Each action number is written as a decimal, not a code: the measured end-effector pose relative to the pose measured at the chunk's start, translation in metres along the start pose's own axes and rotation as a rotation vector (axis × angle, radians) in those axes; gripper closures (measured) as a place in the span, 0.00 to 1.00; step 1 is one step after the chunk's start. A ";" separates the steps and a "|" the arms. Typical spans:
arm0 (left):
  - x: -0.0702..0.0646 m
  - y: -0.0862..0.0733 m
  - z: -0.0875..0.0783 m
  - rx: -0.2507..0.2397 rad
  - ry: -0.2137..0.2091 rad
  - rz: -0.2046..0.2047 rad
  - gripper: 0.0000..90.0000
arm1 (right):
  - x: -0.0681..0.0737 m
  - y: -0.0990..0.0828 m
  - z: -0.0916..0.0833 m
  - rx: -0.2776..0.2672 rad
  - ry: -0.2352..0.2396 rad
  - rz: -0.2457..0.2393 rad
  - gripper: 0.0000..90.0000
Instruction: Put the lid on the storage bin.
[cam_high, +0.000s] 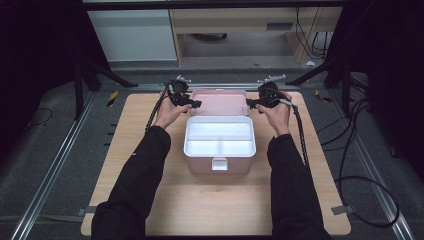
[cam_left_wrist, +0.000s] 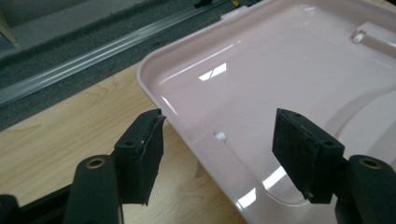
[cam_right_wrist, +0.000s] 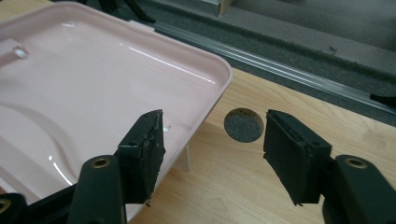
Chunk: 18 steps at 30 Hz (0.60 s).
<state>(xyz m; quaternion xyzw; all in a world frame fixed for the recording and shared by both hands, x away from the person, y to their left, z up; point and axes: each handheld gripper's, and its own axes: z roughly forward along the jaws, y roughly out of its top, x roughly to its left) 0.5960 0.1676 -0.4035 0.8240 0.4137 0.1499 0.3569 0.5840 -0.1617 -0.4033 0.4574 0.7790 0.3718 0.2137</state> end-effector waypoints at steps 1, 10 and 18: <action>0.000 -0.001 0.001 0.007 0.000 0.001 0.39 | 0.001 0.000 0.002 0.011 0.002 0.000 0.44; 0.002 -0.004 0.008 0.043 -0.007 -0.007 0.40 | 0.004 -0.004 0.018 0.047 0.029 0.020 0.44; 0.004 -0.007 0.014 0.050 -0.036 -0.036 0.43 | 0.008 -0.002 0.027 0.068 0.070 0.046 0.46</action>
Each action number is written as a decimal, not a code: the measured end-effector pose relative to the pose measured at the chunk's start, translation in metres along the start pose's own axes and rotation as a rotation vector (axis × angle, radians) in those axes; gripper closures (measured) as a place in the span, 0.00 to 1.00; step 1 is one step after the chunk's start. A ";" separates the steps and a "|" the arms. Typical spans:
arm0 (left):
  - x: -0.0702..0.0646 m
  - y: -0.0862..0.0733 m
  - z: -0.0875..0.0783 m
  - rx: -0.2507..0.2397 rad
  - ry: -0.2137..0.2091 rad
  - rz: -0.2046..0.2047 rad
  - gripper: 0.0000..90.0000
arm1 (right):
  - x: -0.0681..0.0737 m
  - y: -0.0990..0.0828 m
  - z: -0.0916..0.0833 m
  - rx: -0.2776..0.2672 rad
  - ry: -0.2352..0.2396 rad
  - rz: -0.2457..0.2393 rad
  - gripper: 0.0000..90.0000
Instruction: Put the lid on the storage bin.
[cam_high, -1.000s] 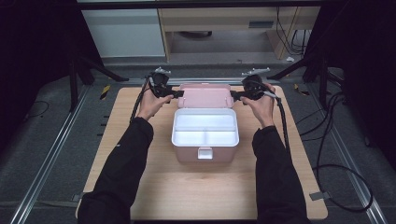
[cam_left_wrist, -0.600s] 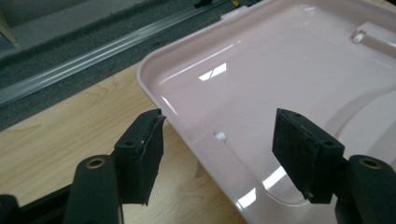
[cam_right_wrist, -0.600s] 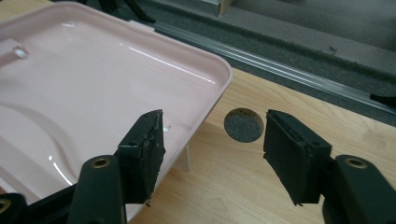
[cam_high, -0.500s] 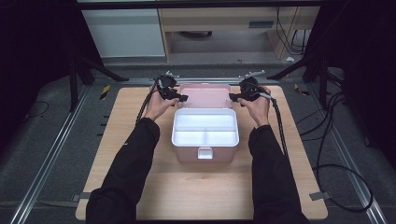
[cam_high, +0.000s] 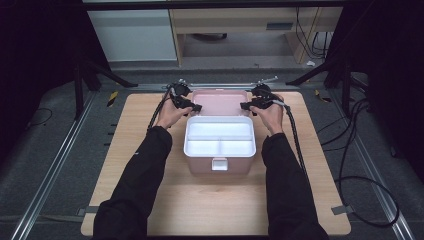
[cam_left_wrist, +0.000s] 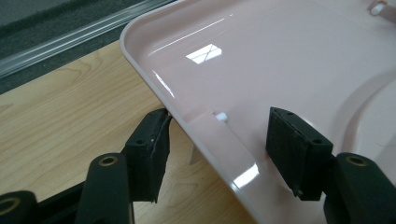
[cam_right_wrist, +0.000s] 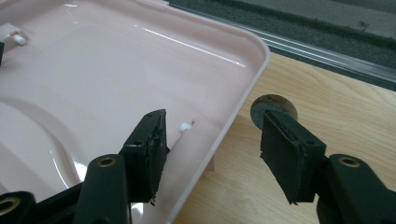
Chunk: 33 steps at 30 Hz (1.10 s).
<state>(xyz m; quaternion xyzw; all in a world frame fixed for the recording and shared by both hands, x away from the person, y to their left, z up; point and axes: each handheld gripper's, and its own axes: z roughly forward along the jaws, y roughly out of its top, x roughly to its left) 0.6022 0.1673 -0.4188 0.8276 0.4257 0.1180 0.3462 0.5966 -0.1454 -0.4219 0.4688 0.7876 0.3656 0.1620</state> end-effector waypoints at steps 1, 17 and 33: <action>0.001 -0.001 0.000 0.004 -0.005 -0.003 0.42 | 0.000 0.000 0.002 0.006 0.005 0.001 0.45; -0.001 -0.002 -0.008 0.007 -0.024 -0.041 0.51 | 0.006 -0.003 0.001 0.001 0.023 0.018 0.55; -0.001 0.003 -0.024 -0.062 -0.037 -0.052 0.56 | 0.008 0.003 -0.013 -0.058 0.018 0.058 0.55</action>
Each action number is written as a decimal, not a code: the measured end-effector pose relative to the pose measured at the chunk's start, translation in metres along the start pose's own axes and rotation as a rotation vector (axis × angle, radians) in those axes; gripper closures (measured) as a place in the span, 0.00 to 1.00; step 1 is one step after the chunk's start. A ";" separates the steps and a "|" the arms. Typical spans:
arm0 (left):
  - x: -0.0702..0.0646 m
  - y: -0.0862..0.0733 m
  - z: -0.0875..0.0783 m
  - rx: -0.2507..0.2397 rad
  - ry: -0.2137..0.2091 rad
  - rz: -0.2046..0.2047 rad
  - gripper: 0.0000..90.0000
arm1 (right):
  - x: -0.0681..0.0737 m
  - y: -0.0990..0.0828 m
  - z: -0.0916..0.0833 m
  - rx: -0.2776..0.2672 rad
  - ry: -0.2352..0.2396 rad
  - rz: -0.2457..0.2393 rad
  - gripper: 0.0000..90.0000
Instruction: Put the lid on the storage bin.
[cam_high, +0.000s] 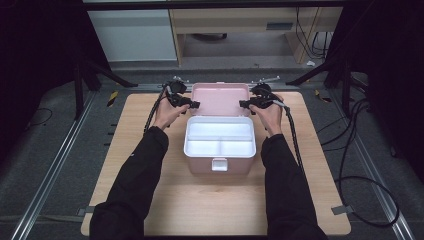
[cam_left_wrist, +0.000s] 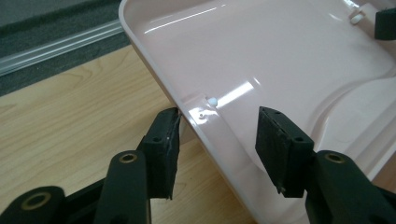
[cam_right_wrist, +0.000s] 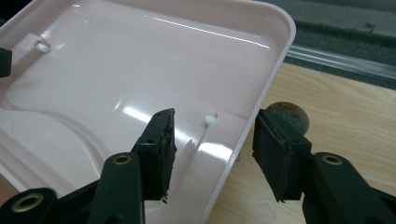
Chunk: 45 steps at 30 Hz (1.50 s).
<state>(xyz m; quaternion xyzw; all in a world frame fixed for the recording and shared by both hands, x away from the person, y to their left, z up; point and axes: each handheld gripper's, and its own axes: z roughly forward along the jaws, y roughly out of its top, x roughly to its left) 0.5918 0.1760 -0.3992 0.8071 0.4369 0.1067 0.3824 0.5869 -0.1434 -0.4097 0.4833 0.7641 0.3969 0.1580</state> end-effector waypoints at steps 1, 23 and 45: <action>0.000 0.001 -0.001 -0.009 0.002 0.002 0.57 | 0.000 0.001 -0.001 -0.005 0.002 0.001 0.55; -0.010 0.012 -0.026 -0.097 0.049 0.048 0.65 | 0.005 0.015 -0.023 -0.119 -0.023 0.004 0.63; -0.022 0.024 -0.059 -0.155 0.077 0.107 0.68 | 0.016 0.026 -0.048 -0.208 -0.021 -0.019 0.67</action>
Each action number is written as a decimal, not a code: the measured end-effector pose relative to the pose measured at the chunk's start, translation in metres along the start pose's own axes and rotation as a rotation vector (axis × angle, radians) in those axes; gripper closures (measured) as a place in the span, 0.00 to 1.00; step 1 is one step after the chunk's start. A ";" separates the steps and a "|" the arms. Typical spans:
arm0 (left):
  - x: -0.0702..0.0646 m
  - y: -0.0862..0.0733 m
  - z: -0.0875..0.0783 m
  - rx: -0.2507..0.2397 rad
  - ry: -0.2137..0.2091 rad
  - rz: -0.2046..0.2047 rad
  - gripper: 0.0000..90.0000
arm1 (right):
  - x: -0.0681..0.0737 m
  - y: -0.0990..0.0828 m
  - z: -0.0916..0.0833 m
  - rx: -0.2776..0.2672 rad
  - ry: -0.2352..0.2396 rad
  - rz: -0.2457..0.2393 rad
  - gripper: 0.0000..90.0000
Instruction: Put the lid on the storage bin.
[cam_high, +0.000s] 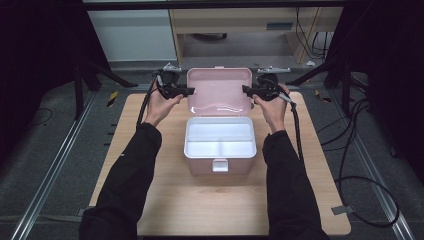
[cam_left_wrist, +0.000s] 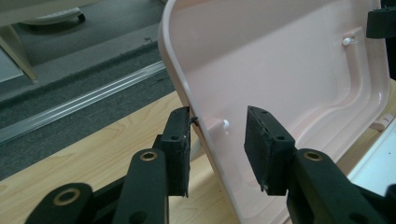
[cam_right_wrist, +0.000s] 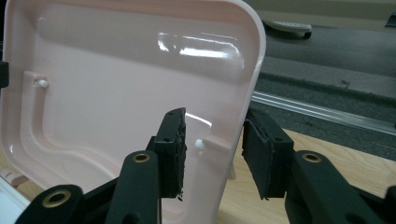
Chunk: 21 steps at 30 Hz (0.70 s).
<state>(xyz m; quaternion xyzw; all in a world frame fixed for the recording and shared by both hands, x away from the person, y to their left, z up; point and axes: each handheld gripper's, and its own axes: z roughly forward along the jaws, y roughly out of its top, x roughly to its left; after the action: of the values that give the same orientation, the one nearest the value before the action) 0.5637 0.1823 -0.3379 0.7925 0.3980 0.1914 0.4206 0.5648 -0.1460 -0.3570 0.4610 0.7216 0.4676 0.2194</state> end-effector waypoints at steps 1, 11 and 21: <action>-0.001 0.001 -0.001 0.001 0.002 0.003 0.68 | 0.000 0.000 0.000 -0.002 -0.001 0.001 0.67; 0.001 0.001 -0.003 -0.019 0.002 0.011 0.72 | -0.002 0.001 -0.001 -0.037 0.003 0.001 0.69; 0.006 0.001 -0.002 -0.031 0.003 -0.004 0.79 | -0.003 0.007 0.001 -0.019 -0.016 -0.022 0.76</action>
<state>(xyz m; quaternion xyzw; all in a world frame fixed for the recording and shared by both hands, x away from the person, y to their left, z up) 0.5664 0.1876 -0.3365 0.7847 0.3973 0.1979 0.4326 0.5704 -0.1472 -0.3522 0.4547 0.7204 0.4682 0.2346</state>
